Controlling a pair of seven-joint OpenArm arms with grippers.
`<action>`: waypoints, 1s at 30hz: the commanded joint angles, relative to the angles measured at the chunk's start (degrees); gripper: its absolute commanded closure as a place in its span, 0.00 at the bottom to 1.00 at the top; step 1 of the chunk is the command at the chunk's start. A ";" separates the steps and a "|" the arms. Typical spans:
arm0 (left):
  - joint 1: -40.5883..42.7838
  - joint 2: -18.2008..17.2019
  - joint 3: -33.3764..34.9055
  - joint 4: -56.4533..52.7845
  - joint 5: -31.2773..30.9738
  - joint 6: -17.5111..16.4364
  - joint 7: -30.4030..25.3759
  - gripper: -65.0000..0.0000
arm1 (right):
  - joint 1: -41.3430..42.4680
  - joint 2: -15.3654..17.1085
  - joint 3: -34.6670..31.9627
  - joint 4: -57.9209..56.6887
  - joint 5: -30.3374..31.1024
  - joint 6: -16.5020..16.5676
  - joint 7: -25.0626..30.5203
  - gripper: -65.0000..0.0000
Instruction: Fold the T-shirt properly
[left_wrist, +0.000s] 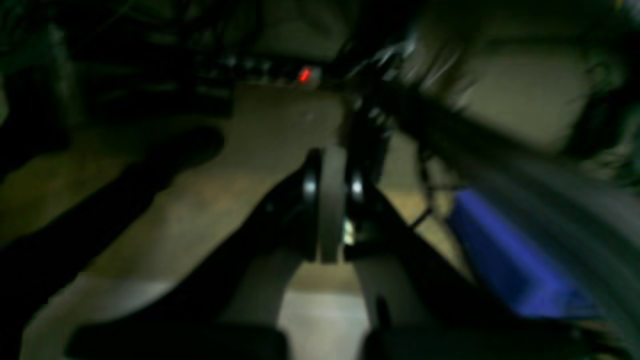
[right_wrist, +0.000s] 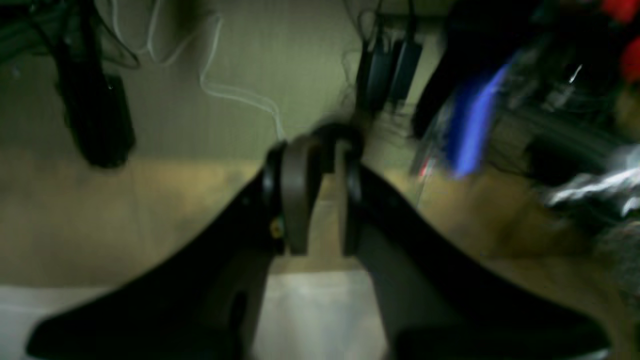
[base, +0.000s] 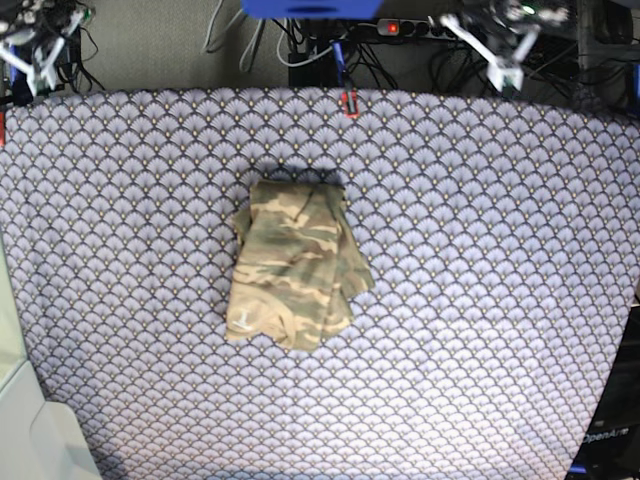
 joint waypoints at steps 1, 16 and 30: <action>0.42 -0.22 1.11 -1.80 0.15 -0.19 -2.14 0.99 | -0.36 1.18 0.53 -2.08 -0.14 -0.05 2.38 0.83; -18.92 5.94 20.54 -66.24 0.33 -1.42 -37.83 0.99 | 12.48 8.56 -14.33 -62.21 -1.28 -0.05 43.09 0.83; -36.85 18.07 19.93 -101.05 -0.11 -8.63 -56.65 0.99 | 28.04 -1.55 -48.09 -80.15 -1.28 -32.71 51.52 0.82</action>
